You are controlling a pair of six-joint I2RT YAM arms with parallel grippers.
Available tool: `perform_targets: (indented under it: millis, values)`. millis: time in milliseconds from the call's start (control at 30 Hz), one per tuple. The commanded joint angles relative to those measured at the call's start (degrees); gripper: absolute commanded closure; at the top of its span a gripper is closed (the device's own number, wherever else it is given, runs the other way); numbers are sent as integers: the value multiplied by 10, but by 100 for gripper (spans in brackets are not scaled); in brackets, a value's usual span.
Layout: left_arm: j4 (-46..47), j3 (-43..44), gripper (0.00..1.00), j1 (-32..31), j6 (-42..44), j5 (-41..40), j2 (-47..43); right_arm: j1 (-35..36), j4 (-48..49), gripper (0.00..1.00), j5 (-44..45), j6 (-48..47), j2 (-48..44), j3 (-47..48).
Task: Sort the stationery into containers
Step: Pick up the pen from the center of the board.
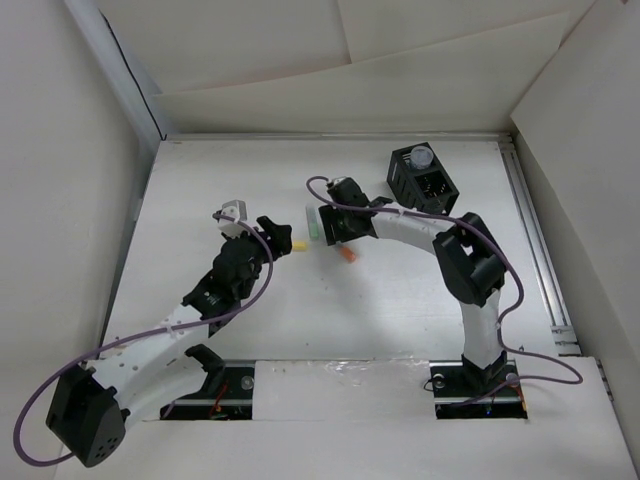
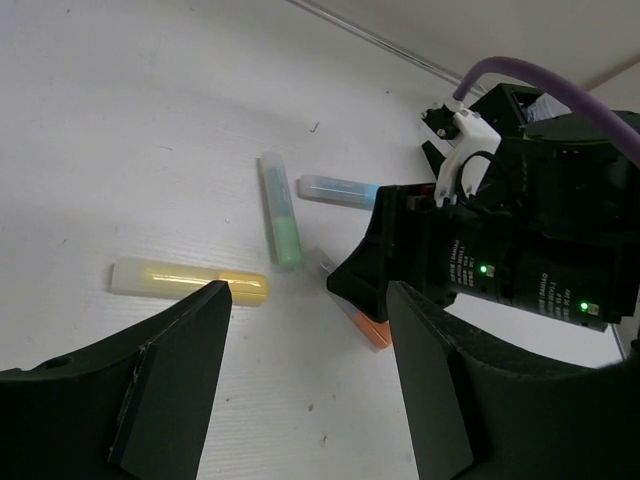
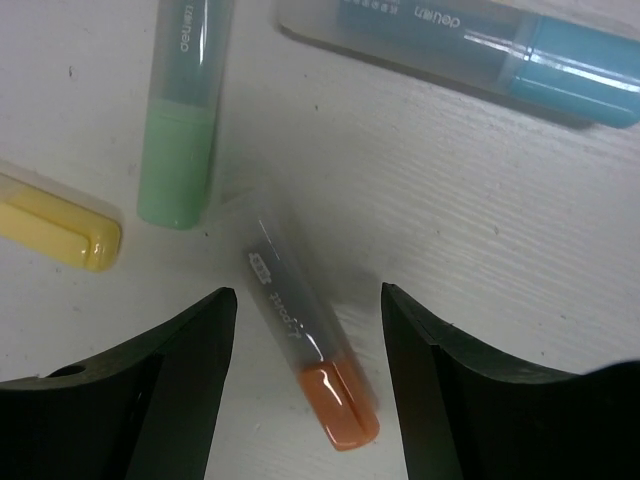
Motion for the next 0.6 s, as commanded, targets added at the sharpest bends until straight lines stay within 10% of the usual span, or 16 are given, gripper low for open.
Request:
perform_targets:
  millis: [0,567]
  values:
    - [20,-7,40,2,0,5,-16,-3,-4,34,-10,-16,20,48]
    - [15,-7,38,2,0,17,-33,3,-3,43,-4,-16,70,90]
